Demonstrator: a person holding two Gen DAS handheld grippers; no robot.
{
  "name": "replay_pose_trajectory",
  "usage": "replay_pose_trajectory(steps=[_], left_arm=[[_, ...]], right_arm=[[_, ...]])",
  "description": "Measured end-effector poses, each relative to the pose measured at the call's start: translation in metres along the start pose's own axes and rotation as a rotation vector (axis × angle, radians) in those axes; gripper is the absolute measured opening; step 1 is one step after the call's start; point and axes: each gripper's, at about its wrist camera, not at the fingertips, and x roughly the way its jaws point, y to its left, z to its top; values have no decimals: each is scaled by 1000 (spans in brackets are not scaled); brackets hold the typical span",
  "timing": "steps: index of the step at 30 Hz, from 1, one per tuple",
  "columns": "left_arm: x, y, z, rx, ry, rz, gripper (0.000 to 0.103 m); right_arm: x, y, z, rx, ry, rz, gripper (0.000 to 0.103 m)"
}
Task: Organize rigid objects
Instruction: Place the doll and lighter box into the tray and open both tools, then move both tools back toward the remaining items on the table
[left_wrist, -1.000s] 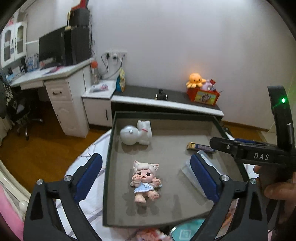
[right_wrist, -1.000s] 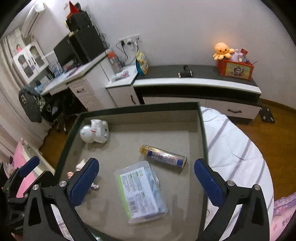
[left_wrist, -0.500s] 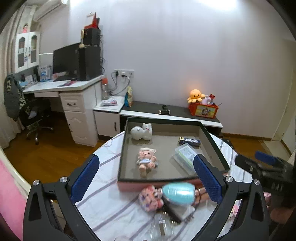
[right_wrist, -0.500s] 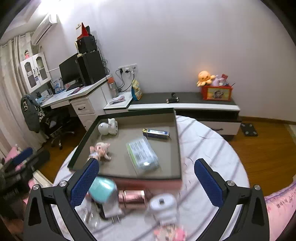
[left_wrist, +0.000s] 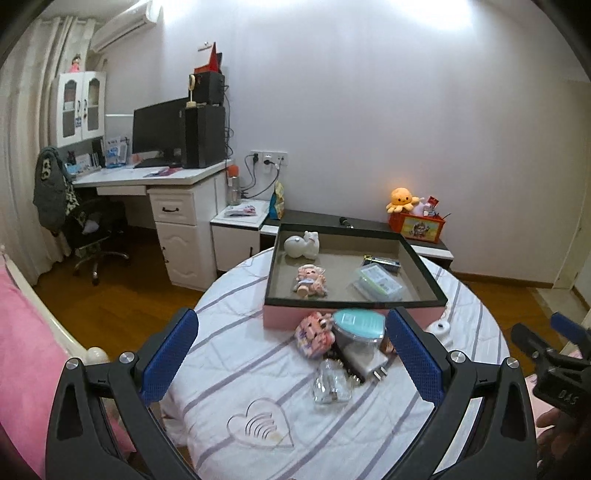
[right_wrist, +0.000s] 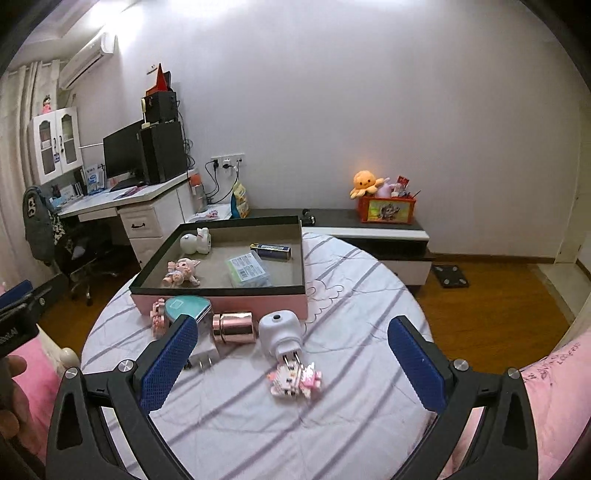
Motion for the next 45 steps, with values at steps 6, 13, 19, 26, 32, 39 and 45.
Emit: replay_pose_trajectory(steps=[6, 13, 19, 26, 32, 39, 45], left_arm=[[-25, -4, -12, 21, -24, 10, 103], [-43, -9, -18, 37, -36, 2, 103], [-49, -11, -19, 31, -40, -8, 103], [-49, -11, -20, 30, -37, -8, 103], [-42, -14, -22, 26, -3, -10, 103], [-11, -16, -36, 25, 81, -11, 103], [30, -25, -55, 47, 172, -10, 103]], right_arm=[[-27, 4, -10, -13, -33, 12, 103], [-39, 10, -10, -17, -45, 17, 103], [-42, 13, -12, -18, -44, 20, 103], [-41, 11, -13, -14, -39, 15, 103], [-30, 3, -16, 0, -6, 15, 103], [3, -11, -28, 13, 91, 19, 103], [43, -19, -46, 21, 213, 14, 103]])
